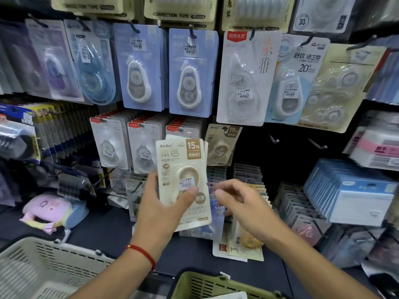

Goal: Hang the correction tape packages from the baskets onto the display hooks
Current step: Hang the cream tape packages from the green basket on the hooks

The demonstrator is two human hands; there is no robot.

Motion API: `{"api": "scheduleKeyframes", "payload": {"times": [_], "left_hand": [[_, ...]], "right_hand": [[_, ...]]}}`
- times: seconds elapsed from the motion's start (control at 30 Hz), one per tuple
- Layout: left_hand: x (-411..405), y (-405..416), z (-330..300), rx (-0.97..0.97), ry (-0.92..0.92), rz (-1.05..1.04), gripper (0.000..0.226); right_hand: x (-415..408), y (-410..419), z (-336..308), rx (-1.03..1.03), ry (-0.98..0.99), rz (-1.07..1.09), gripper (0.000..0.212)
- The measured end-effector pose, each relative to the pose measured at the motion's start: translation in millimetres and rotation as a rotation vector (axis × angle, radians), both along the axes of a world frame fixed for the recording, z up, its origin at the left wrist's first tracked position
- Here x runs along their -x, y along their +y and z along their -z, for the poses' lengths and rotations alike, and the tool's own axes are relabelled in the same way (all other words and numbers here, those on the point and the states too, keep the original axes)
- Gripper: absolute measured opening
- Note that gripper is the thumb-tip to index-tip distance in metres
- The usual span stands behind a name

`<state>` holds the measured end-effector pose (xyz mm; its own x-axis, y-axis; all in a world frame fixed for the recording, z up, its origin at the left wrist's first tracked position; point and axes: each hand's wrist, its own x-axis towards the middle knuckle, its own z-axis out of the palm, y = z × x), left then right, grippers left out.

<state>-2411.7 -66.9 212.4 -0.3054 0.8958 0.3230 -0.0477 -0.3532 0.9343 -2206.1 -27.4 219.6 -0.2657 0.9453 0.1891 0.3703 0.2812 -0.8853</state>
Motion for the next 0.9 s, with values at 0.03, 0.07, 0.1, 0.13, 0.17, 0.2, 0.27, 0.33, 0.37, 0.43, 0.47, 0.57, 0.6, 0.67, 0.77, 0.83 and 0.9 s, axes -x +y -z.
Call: {"api": "scheduleKeyframes", "payload": {"times": [0.03, 0.07, 0.1, 0.13, 0.17, 0.2, 0.27, 0.33, 0.37, 0.43, 0.47, 0.57, 0.6, 0.67, 0.77, 0.83, 0.9], "left_hand": [[-3, 0, 0, -0.005, 0.006, 0.014, 0.059], [-6, 0, 1, -0.01, 0.014, 0.03, 0.059], [-8, 1, 2, -0.012, 0.022, 0.046, 0.06], [-11, 1, 3, -0.011, 0.028, 0.059, 0.059], [-13, 1, 3, -0.008, 0.03, 0.067, 0.057], [-14, 1, 4, -0.006, 0.029, 0.072, 0.055], [-15, 1, 5, -0.007, 0.037, 0.075, 0.053], [-15, 2, 5, -0.004, 0.056, 0.075, 0.055], [-15, 2, 5, 0.003, 0.056, 0.077, 0.056], [-14, 2, 5, 0.033, 0.016, 0.093, 0.048], [-13, 2, 6, 0.051, -0.009, 0.105, 0.04], [-9, 3, 6, 0.072, -0.057, 0.101, 0.026], [-8, 4, 5, 0.071, -0.067, 0.084, 0.026], [-5, 5, 4, 0.068, -0.08, 0.051, 0.026], [-1, 7, 4, 0.065, -0.083, 0.016, 0.027], [1, 7, 5, 0.056, -0.079, 0.001, 0.028], [2, 8, 5, 0.052, -0.073, -0.011, 0.029]], "right_hand": [[5, -5, -2, -0.014, -0.01, -0.042, 0.028], [9, -9, -2, -0.04, -0.037, -0.064, 0.036], [12, -12, -2, -0.071, -0.064, -0.063, 0.041], [14, -13, -1, -0.099, -0.084, -0.045, 0.042], [15, -14, -1, -0.124, -0.101, -0.02, 0.041], [14, -14, -2, -0.148, -0.119, 0.005, 0.039], [12, -12, -1, -0.148, -0.123, 0.01, 0.034], [11, -11, 0, -0.048, -0.02, -0.046, 0.031], [9, -10, 1, -0.005, 0.025, -0.068, 0.032], [6, -8, 2, 0.015, 0.065, -0.062, 0.033], [3, -7, 3, 0.017, 0.087, -0.046, 0.033], [-2, -2, 8, 0.032, 0.205, 0.007, 0.032], [-4, -1, 10, 0.032, 0.23, 0.022, 0.03], [-6, 1, 13, 0.018, 0.258, 0.05, 0.024], [-10, 5, 16, 0.032, 0.342, 0.068, 0.008], [-10, 6, 18, 0.054, 0.361, 0.075, 0.008], [-9, 7, 19, 0.073, 0.359, 0.104, 0.012]]}}
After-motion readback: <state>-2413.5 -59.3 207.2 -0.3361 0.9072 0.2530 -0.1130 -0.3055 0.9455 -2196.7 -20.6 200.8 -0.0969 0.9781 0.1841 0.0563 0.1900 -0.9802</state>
